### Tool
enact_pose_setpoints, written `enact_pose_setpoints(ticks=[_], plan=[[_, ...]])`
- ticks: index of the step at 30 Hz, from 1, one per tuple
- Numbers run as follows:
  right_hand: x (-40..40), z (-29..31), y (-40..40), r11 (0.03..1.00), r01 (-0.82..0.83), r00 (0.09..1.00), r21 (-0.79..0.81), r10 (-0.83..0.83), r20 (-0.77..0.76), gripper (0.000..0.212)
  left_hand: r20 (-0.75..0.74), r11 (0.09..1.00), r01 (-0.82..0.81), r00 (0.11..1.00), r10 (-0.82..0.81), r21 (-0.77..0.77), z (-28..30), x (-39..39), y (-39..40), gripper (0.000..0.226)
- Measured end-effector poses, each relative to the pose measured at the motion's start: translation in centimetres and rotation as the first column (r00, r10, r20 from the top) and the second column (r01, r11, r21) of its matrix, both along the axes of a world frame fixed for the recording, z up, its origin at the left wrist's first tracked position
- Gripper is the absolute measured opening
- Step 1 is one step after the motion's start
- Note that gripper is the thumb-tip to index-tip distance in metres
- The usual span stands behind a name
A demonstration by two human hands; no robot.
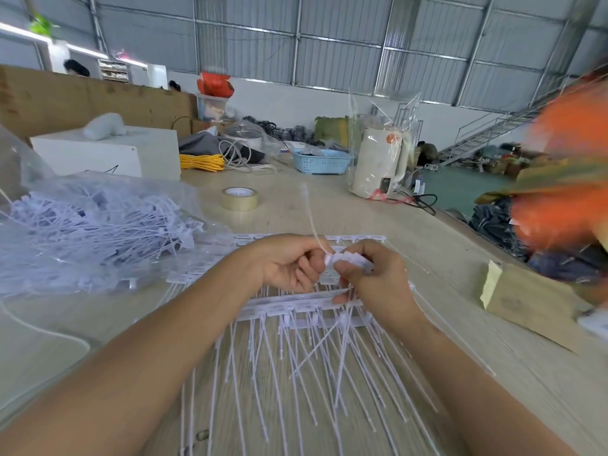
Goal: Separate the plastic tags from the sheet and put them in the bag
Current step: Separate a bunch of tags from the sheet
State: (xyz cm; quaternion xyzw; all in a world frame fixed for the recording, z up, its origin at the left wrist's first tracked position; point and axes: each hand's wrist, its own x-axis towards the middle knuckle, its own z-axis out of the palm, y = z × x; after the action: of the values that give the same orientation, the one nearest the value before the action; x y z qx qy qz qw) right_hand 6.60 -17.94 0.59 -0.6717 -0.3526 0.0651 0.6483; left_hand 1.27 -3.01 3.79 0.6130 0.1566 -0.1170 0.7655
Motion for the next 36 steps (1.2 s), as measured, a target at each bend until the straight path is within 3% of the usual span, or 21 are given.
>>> enact_pose_setpoints(ticks=[3, 7, 10, 11, 14, 18, 21, 24, 26, 30, 36], plan=[[-0.2, 0.3, 0.2, 0.988, -0.127, 0.976, 0.085, 0.14, -0.167, 0.012, 0.095, 0.995, 0.102, 0.99, -0.102, 0.005, 0.1, -0.5, 0.9, 0.043], [0.3, 0.6, 0.1, 0.964, -0.23, 0.92, 0.133, 0.26, -0.293, 0.015, 0.26, 0.996, 0.084, 0.962, -0.082, 0.003, 0.7, -0.9, 0.7, 0.039], [1.9, 0.7, -0.8, 0.977, -0.067, 0.893, 0.205, 0.15, -0.425, 0.019, 0.369, 0.959, -0.028, 0.92, 0.135, -0.281, 2.7, -1.3, 2.8, 0.041], [2.7, 0.8, -1.1, 0.976, 0.011, 0.877, 0.218, 0.096, -0.471, 0.018, 0.375, 0.954, -0.101, 0.904, 0.207, -0.283, 3.1, -1.5, 3.9, 0.04], [4.1, 0.8, -1.3, 0.945, 0.102, 0.791, 0.312, 0.113, -0.602, 0.021, 0.336, 0.957, -0.278, 0.912, 0.236, 0.081, 1.9, -1.7, 4.6, 0.039], [3.1, 0.4, -0.4, 0.953, -0.019, 0.731, 0.301, 0.219, -0.647, 0.018, 0.306, 0.794, -0.228, 0.95, 0.057, 0.563, -0.5, -0.4, 1.5, 0.031], [2.3, 0.2, -0.2, 0.952, -0.174, 0.748, 0.252, 0.294, -0.595, 0.013, 0.286, 0.684, -0.133, 0.951, -0.115, 0.718, -0.8, 0.1, -0.1, 0.034], [1.4, -0.1, -0.1, 0.927, -0.31, 0.735, 0.21, 0.374, -0.565, 0.018, 0.294, 0.567, -0.167, 0.945, -0.141, 0.807, -1.0, 0.2, -0.8, 0.043], [1.0, -0.2, 0.1, 0.942, -0.293, 0.79, 0.162, 0.334, -0.513, 0.015, 0.291, 0.541, -0.174, 0.947, -0.138, 0.823, -0.9, 0.3, -1.1, 0.053], [0.5, 0.1, 0.1, 0.979, -0.166, 0.912, 0.123, 0.199, -0.36, 0.006, 0.319, 0.642, -0.176, 0.941, -0.113, 0.747, -0.5, 0.1, -1.4, 0.056], [1.1, 0.9, -0.6, 0.975, -0.069, 0.908, 0.21, 0.149, -0.393, 0.007, 0.374, 0.642, -0.243, 0.925, -0.074, 0.727, 0.3, -0.2, -1.8, 0.032]])
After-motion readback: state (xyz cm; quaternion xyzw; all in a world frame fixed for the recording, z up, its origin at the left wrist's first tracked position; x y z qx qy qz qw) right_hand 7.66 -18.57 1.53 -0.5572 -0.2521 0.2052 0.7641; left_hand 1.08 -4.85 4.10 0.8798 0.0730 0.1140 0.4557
